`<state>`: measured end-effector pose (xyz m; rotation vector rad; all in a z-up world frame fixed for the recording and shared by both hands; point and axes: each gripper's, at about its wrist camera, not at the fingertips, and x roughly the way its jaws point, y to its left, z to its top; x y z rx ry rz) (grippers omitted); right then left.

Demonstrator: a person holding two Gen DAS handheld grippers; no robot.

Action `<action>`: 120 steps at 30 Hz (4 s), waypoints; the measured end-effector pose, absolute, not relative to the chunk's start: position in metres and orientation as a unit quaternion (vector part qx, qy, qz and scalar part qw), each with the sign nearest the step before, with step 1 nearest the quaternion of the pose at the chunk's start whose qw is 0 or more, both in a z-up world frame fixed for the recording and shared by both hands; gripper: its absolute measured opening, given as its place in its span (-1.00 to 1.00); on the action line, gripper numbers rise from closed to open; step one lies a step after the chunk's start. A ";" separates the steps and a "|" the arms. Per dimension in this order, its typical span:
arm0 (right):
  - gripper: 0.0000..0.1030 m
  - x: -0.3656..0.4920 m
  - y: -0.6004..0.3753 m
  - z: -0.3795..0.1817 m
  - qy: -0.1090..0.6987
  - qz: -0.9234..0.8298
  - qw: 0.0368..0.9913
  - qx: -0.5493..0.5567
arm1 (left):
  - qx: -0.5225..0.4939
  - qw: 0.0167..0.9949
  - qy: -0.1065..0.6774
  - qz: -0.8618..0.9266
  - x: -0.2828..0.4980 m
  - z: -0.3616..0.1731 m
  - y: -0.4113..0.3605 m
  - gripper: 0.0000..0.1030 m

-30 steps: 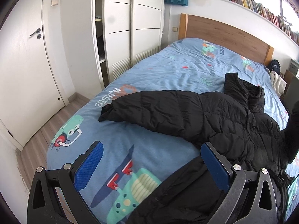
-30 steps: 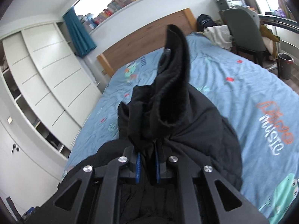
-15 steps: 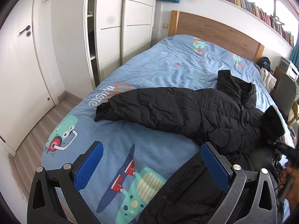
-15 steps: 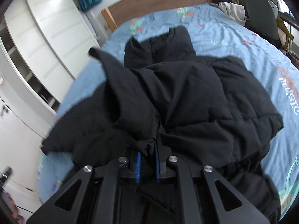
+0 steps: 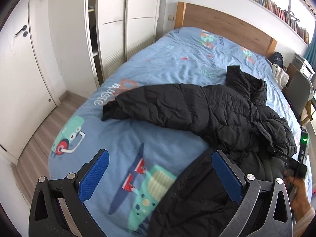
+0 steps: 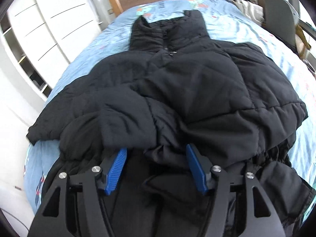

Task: Fold large clothes
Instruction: 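Lift the sleeve and fold it across the coat body with the right gripper, then release the sleeve onto the coat body and open the right gripper, then grasp the other black sleeve cuff with the left gripper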

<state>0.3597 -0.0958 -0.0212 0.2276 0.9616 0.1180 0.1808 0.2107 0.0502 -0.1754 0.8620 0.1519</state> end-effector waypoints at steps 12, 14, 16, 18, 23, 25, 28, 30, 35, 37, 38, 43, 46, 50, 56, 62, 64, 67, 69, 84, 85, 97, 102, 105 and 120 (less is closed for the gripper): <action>0.19 0.336 -0.205 0.040 0.405 0.039 0.910 0.082 | -0.047 0.907 0.418 -0.001 0.258 0.032 0.043 0.98; 0.19 0.347 -0.227 0.041 0.406 0.018 0.912 0.063 | -0.047 0.907 0.417 -0.024 0.285 0.024 -0.001 0.98; 0.19 0.359 -0.244 0.036 0.407 0.012 0.911 0.060 | -0.061 0.902 0.425 -0.049 0.312 0.012 -0.037 0.98; 0.19 0.372 -0.253 0.028 0.409 0.017 0.911 0.060 | -0.059 0.901 0.425 -0.061 0.336 -0.001 -0.070 0.98; 0.19 0.396 -0.257 -0.001 0.420 0.033 0.905 0.058 | -0.021 0.894 0.443 -0.063 0.385 -0.054 -0.134 0.95; 0.19 0.402 -0.260 -0.015 0.426 0.037 0.902 0.050 | 0.002 0.887 0.460 -0.047 0.396 -0.080 -0.141 0.94; 0.19 0.402 -0.265 -0.029 0.430 0.044 0.901 0.045 | 0.004 0.878 0.478 -0.036 0.400 -0.108 -0.131 0.94; 0.19 0.401 -0.269 -0.036 0.434 0.043 0.899 0.035 | -0.003 0.877 0.478 -0.037 0.399 -0.110 -0.123 0.94; 0.19 0.396 -0.266 -0.030 0.438 0.022 0.899 0.017 | 0.009 0.882 0.469 -0.033 0.390 -0.095 -0.107 0.94; 0.19 0.393 -0.263 -0.021 0.432 0.016 0.902 0.012 | 0.013 0.887 0.461 -0.029 0.383 -0.089 -0.102 0.94; 0.19 0.390 -0.261 -0.014 0.425 0.018 0.905 0.016 | 0.013 0.888 0.458 -0.029 0.380 -0.087 -0.098 0.94; 0.19 0.388 -0.247 -0.015 0.434 0.041 0.900 0.014 | 0.007 0.888 0.458 -0.028 0.378 -0.088 -0.086 0.94; 0.19 0.390 -0.247 -0.030 0.455 0.027 0.890 0.008 | 0.010 0.893 0.449 -0.020 0.370 -0.080 -0.079 0.94; 0.19 0.386 -0.250 -0.030 0.458 0.001 0.889 0.016 | 0.006 0.903 0.429 -0.005 0.355 -0.065 -0.063 0.94; 0.19 0.370 -0.237 -0.012 0.449 -0.009 0.894 -0.002 | -0.015 0.911 0.412 0.001 0.323 -0.040 -0.034 0.94; 0.19 0.352 -0.228 0.005 0.437 -0.013 0.899 0.005 | -0.040 0.913 0.406 -0.022 0.295 -0.025 -0.017 0.94; 0.19 0.344 -0.224 0.011 0.434 -0.014 0.901 0.009 | -0.055 0.912 0.407 -0.028 0.287 -0.022 -0.010 0.94; 0.19 0.337 -0.214 0.017 0.433 -0.016 0.901 0.010 | -0.085 0.907 0.411 -0.039 0.278 -0.019 0.004 0.94; 0.19 0.331 -0.208 0.021 0.432 -0.016 0.902 0.013 | -0.093 0.907 0.409 -0.037 0.271 -0.017 0.013 0.94; 0.19 0.320 -0.135 0.027 0.434 0.019 0.901 0.011 | -0.047 0.910 0.379 0.162 0.246 -0.020 0.128 0.94; 0.19 0.321 -0.131 0.026 0.435 0.021 0.900 0.010 | -0.053 0.906 0.381 0.174 0.248 -0.023 0.140 0.94; 0.19 0.333 -0.096 0.014 0.453 0.038 0.891 -0.004 | -0.108 0.877 0.390 0.260 0.277 -0.058 0.248 0.94; 0.19 0.337 -0.092 0.007 0.462 0.038 0.886 -0.009 | -0.130 0.872 0.387 0.271 0.299 -0.066 0.276 0.94; 0.19 0.339 -0.089 0.004 0.465 0.038 0.885 -0.011 | -0.144 0.869 0.387 0.272 0.309 -0.071 0.287 0.94; 0.19 0.340 -0.090 0.003 0.467 0.030 0.883 -0.020 | -0.314 0.836 0.408 0.191 0.356 -0.120 0.340 0.69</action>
